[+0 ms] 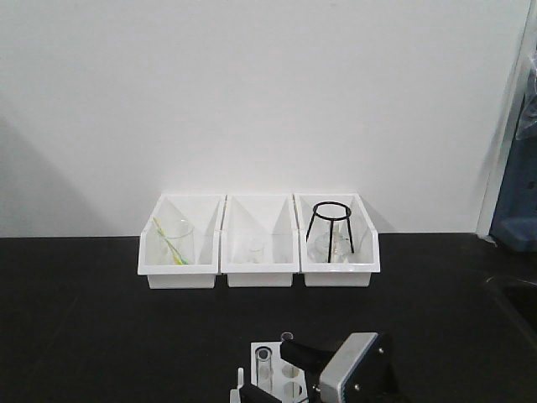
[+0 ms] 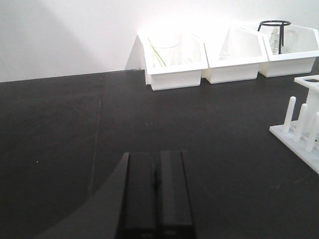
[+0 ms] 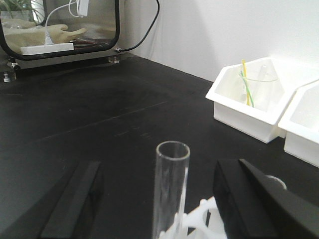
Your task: Flip and reinsert test tube from rack
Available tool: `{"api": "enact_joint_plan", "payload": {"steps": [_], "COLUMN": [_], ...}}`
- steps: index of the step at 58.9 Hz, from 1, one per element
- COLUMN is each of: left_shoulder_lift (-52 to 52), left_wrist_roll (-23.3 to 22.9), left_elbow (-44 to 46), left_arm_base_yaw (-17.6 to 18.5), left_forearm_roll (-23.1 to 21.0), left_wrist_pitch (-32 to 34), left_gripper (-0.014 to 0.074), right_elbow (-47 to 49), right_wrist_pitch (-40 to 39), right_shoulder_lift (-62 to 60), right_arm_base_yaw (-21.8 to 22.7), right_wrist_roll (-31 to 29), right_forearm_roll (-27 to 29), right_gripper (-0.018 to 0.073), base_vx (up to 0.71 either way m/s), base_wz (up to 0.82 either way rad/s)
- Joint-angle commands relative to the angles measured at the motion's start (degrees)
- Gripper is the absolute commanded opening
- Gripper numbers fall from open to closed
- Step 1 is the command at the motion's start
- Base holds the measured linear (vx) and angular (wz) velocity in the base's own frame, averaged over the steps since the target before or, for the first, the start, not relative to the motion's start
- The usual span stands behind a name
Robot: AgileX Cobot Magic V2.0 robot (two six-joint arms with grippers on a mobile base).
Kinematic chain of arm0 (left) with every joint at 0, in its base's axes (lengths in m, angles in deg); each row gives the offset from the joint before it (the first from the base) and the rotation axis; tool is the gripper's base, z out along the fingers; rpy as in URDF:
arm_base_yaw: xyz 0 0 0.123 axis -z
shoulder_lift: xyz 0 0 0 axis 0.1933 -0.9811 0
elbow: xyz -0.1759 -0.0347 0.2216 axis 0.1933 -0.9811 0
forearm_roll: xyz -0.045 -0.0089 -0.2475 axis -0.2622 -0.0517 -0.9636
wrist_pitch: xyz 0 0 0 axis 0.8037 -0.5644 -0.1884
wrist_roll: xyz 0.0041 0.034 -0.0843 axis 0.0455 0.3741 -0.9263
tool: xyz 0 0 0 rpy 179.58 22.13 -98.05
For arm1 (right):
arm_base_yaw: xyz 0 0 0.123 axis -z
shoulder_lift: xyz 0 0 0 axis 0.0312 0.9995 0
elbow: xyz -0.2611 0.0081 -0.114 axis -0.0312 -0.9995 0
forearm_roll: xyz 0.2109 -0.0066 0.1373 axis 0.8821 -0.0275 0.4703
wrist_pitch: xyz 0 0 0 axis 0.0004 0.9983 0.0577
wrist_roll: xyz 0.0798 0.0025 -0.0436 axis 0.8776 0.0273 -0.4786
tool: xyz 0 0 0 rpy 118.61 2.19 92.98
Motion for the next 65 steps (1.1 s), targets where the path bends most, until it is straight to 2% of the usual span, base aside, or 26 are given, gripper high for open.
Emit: {"api": "enact_joint_plan", "payload": {"steps": [1,16,22,29,42,54,65], "left_shoulder_lift": [0.45,0.45,0.45,0.45,0.45,0.45,0.45], "left_wrist_roll": [-0.5,-0.5,-0.5,-0.5,-0.5,-0.5,-0.5], "left_elbow": [0.23,0.23,0.23,0.23,0.23,0.23,0.23], "left_arm_base_yaw": [0.01,0.01,0.01,0.01,0.01,0.01,0.01], "left_forearm_roll": [-0.27,-0.27,-0.27,-0.27,-0.27,-0.27,-0.27], "left_wrist_pitch": [4.71,4.71,4.71,4.71,4.71,4.71,4.71], "left_gripper": [-0.0006,-0.0006,-0.0006,-0.0006,-0.0006,-0.0006,-0.0006], "right_elbow": [3.5,5.83,5.83,5.83,5.83,5.83,6.86], "right_wrist_pitch": [-4.93,-6.01,-7.51,-7.89,-7.89,-6.94,-0.35], "right_shoulder_lift": [0.0,4.8,5.66,5.79,5.79,4.05,-6.0], "right_arm_base_yaw": [-0.05,-0.05,-0.05,-0.05,-0.05,-0.05,-0.05], "right_wrist_roll": [0.91,1.19,1.06,1.12,1.07,2.02,4.55], "right_forearm_roll": [0.08,0.08,0.14,0.14,0.14,0.14,0.4], "right_gripper": [0.0512,0.0505,0.0461,0.0327,-0.0019,-0.0016,-0.0015], "base_vx": [0.0,0.0,0.0,0.0,0.0,0.0,0.0], "base_wz": [0.0,0.0,0.0,0.0,0.0,0.0,0.0]}}
